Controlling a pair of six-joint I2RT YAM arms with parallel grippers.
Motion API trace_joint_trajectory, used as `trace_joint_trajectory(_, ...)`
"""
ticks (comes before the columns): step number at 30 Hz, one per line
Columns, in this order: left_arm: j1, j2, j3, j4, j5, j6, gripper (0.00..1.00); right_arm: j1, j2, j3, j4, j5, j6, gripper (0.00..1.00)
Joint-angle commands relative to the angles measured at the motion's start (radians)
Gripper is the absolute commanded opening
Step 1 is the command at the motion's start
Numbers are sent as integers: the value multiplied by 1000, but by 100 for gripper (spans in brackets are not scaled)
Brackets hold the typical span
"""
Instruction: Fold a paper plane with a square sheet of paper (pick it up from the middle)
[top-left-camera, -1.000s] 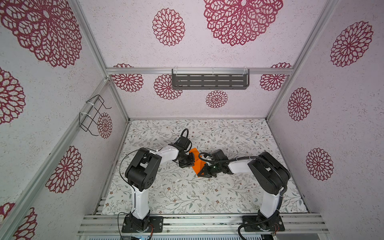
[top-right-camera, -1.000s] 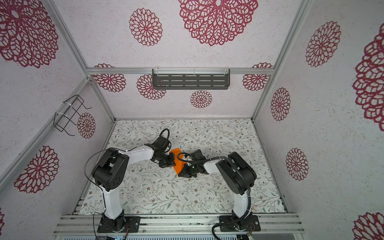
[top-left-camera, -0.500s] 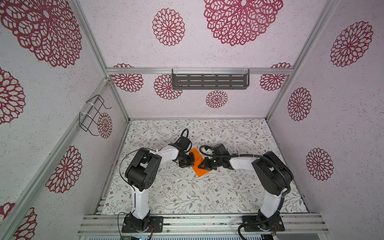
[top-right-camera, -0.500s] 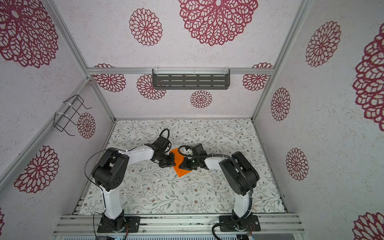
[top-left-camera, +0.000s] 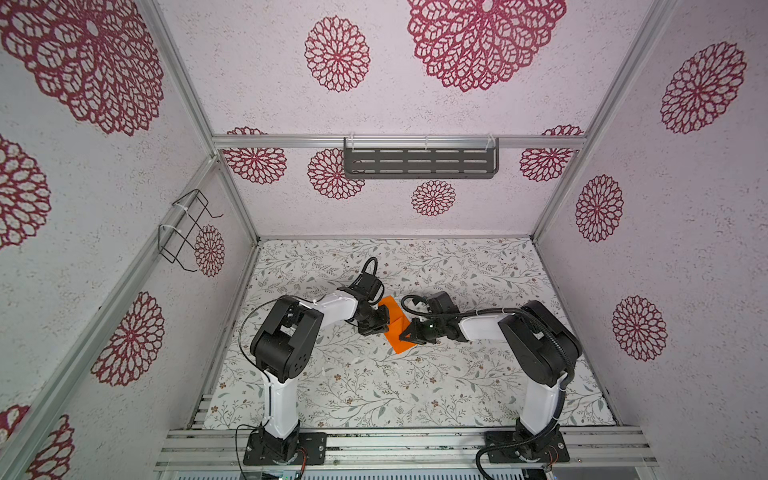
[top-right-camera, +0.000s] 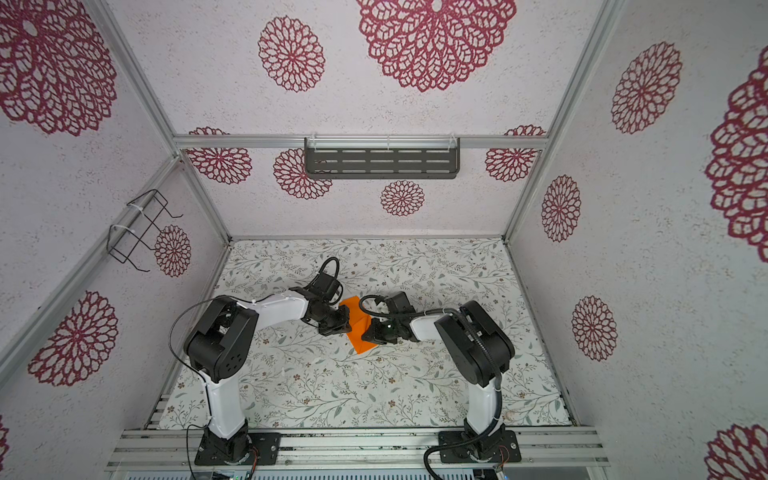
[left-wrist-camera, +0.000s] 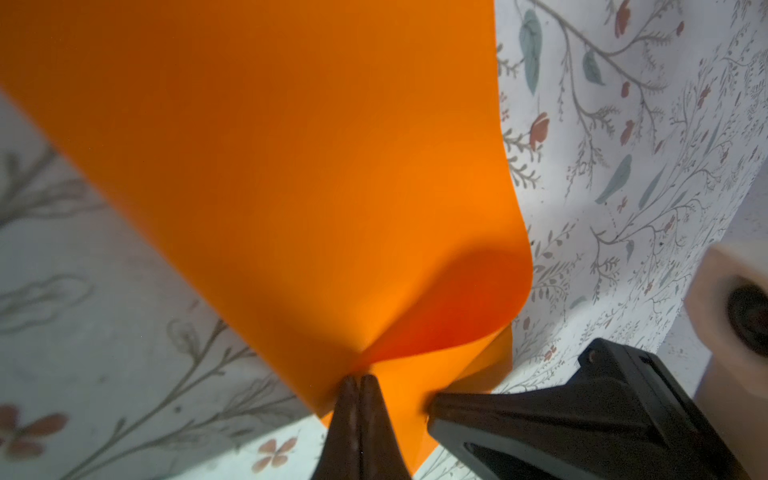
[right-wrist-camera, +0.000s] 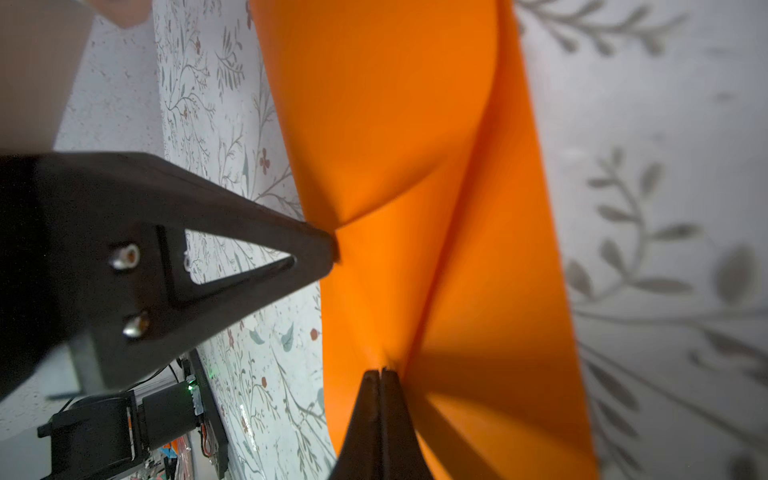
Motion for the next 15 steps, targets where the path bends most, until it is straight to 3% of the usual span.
trace_joint_trajectory(1, -1, 47, -22, -97, -100, 14, 0, -24, -64, -27, -35, 57, -28, 3)
trace_joint_trajectory(15, -2, 46, -17, -103, -100, 15, 0, -2, 74, 124, 36, -20, -9, 3)
